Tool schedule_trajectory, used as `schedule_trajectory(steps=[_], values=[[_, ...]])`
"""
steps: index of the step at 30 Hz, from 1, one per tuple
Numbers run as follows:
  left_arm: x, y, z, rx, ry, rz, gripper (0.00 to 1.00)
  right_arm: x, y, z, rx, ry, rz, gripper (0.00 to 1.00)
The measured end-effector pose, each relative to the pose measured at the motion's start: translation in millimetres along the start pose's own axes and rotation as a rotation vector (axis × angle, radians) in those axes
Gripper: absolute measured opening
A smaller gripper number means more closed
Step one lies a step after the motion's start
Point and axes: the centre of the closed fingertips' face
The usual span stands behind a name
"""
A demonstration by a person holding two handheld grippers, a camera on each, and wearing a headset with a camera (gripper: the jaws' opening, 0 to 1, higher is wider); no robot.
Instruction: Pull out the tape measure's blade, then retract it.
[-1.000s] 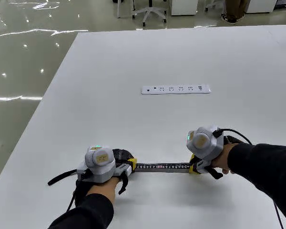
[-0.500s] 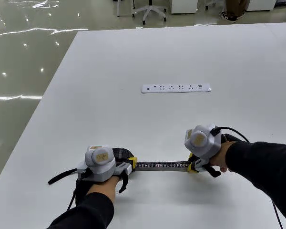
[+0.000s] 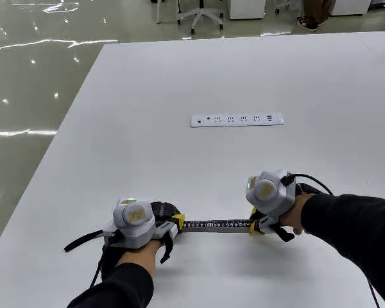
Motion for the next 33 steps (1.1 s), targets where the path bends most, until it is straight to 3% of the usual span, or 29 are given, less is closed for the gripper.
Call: schedule_trajectory(steps=[18, 33], values=[[-0.4, 0.1, -1.2, -0.003, -0.003, 0.019, 0.57, -0.8, -22.0, -10.6, -0.036, 0.003, -0.001, 0.11], [-0.2, 0.4, -1.2, 0.0, 0.003, 0.027, 0.57, 1.9, -28.6, -12.8, -0.057, 0.004, -0.008, 0.1]])
Point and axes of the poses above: the centre of the closed fingertips' face, and the gripper's own axes: z roughly backward along the fingers, x roughly to its left, y roughly out of its underside, and after that the axes turned 9 degrees about -y, right-handed
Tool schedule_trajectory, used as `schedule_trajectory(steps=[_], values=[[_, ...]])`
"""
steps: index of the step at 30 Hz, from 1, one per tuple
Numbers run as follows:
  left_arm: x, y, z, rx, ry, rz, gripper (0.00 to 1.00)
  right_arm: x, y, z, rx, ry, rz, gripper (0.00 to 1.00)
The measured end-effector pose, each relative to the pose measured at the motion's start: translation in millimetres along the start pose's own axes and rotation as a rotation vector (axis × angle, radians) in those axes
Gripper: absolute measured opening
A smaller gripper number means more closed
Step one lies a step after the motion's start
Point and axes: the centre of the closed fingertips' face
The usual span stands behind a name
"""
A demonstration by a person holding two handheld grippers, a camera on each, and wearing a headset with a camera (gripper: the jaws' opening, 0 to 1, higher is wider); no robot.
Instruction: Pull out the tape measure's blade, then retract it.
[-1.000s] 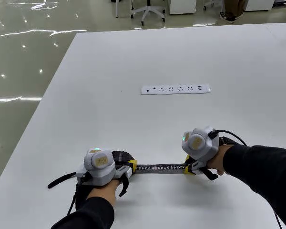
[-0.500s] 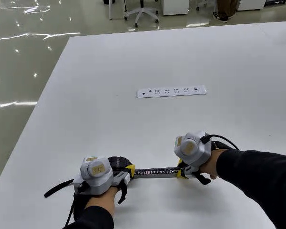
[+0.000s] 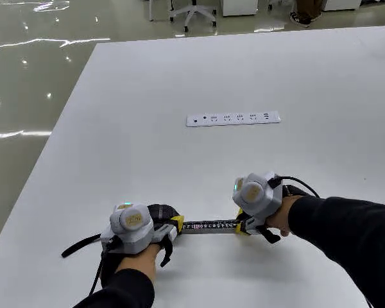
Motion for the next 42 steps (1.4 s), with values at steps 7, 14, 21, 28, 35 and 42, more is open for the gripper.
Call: schedule_trajectory(steps=[7, 14, 21, 28, 35, 42], values=[[-0.1, 0.2, -0.5, -0.004, 0.005, 0.005, 0.57, 1.5, -2.5, -1.8, -0.006, -0.002, 0.0, 0.11], [-0.5, 0.2, -0.6, -0.001, 0.009, 0.011, 0.57, 2.3, -7.6, -4.0, -0.005, 0.001, 0.001, 0.11], [-1.1, 0.6, -0.3, 0.004, 0.013, 0.013, 0.57, 3.4, -13.0, -5.5, -0.01, 0.005, 0.01, 0.11], [-0.5, 0.9, -0.7, 0.01, 0.018, 0.017, 0.57, 3.8, -13.1, -6.3, -0.015, 0.003, 0.004, 0.11], [-0.3, 0.9, -0.7, 0.011, 0.024, 0.021, 0.57, 4.7, -14.9, -7.1, -0.026, 0.003, 0.006, 0.11], [-0.5, 1.0, -0.7, 0.012, 0.026, 0.025, 0.57, 6.4, -15.7, -6.7, -0.032, 0.002, 0.007, 0.11]])
Point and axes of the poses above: the centre of the closed fingertips' face, and the gripper's own axes: z roughly backward along the fingers, x roughly to its left, y roughly out of its underside, and after that the axes turned 9 degrees about -y, right-handed
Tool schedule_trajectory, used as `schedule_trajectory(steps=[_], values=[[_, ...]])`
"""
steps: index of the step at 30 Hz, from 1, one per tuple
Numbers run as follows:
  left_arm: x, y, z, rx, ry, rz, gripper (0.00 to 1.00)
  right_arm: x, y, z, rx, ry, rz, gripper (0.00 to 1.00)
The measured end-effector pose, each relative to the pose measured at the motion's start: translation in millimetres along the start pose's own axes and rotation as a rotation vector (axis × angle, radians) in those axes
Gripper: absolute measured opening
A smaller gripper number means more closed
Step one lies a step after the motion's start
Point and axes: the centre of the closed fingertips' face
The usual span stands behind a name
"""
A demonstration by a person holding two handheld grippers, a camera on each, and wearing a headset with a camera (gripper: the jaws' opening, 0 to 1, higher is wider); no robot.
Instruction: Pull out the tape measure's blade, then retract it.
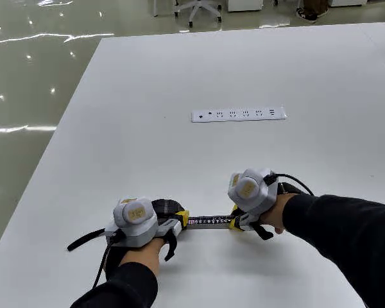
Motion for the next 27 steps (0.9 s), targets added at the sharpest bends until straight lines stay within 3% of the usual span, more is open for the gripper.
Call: schedule_trajectory(steps=[27], values=[[0.9, 1.0, -2.2, 0.017, 0.027, 0.023, 0.57, 1.5, -14.6, -11.3, -0.021, -0.009, 0.012, 0.11]])
Point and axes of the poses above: the centre of the closed fingertips' face, and the gripper's own axes: z roughly backward along the fingers, x roughly to its left, y roughly out of its underside, and after that the axes turned 9 degrees about -y, right-handed
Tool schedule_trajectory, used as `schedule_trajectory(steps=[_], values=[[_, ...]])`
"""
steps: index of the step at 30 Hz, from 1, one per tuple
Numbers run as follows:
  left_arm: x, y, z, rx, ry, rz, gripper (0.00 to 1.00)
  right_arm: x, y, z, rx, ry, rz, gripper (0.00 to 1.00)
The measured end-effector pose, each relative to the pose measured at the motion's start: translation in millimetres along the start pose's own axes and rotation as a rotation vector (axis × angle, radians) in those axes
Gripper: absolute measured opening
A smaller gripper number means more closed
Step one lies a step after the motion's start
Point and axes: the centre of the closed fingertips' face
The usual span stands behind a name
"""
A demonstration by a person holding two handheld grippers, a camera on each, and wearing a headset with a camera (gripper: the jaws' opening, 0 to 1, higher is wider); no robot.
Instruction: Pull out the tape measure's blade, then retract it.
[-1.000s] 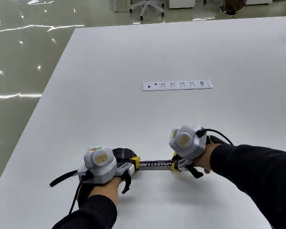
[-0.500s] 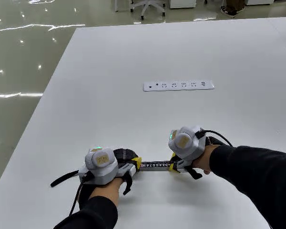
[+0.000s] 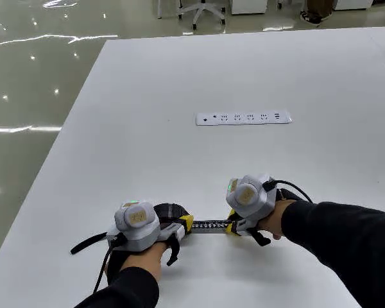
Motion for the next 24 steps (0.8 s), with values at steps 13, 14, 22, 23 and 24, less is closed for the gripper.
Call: schedule_trajectory(steps=[13, 14, 22, 23, 24], values=[[1.0, 0.0, 0.9, -0.002, 0.01, 0.015, 0.57, -1.0, -8.4, -5.9, -0.013, 0.001, 0.019, 0.11], [1.0, -0.1, 0.8, -0.005, 0.01, 0.013, 0.57, 0.1, -10.1, -6.7, -0.012, 0.003, 0.033, 0.11], [0.8, 0.0, 1.7, -0.007, 0.024, 0.009, 0.56, -1.4, -18.5, -12.0, -0.036, -0.005, 0.024, 0.11], [0.8, -0.2, 1.9, -0.009, 0.024, 0.011, 0.56, -1.5, -20.9, -13.4, -0.038, -0.006, 0.032, 0.11], [0.8, -0.2, 2.0, -0.01, 0.025, 0.011, 0.56, -1.5, -21.8, -14.0, -0.037, -0.007, 0.029, 0.11]])
Point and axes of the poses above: the centre of the closed fingertips' face, and the gripper's own axes: z roughly backward along the fingers, x roughly to its left, y roughly out of its underside, and after that the axes turned 9 degrees about -y, right-handed
